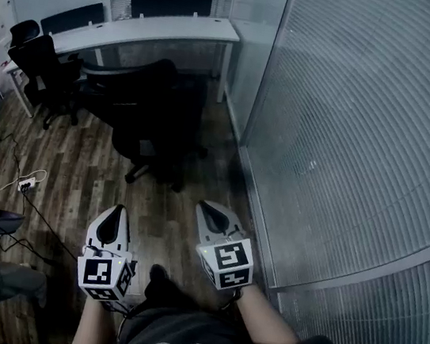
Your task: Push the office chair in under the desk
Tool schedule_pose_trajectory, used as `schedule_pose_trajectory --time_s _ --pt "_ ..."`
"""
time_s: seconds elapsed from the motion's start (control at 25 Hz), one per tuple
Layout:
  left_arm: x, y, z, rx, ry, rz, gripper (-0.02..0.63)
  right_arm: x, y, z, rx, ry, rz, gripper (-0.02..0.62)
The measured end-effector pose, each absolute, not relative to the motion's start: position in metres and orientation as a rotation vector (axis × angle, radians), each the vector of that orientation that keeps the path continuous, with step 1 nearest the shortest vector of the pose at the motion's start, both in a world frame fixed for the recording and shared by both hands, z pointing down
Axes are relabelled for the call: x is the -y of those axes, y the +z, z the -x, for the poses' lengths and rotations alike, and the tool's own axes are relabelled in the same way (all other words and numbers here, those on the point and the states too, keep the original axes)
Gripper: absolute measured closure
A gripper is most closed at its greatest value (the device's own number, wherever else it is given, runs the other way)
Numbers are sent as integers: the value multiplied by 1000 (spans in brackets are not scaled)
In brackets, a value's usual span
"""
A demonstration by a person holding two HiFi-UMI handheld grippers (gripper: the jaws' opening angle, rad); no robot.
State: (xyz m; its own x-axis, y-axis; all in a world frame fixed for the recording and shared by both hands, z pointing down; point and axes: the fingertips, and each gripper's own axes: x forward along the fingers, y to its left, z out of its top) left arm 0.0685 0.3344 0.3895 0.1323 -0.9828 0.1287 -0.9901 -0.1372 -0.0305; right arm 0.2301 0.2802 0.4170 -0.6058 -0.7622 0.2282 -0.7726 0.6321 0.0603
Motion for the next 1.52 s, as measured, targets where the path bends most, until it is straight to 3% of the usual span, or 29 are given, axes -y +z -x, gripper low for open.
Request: schedule_pose_trajectory --time_s 0.92,1.52 --pt "-195 407 11 1962 143 -2340 591 -148 422 -160 2606 58 -1302 572" --pt "-137 413 94 1986 285 -2434 589 -86 423 -122 2428 -99 -1469 568"
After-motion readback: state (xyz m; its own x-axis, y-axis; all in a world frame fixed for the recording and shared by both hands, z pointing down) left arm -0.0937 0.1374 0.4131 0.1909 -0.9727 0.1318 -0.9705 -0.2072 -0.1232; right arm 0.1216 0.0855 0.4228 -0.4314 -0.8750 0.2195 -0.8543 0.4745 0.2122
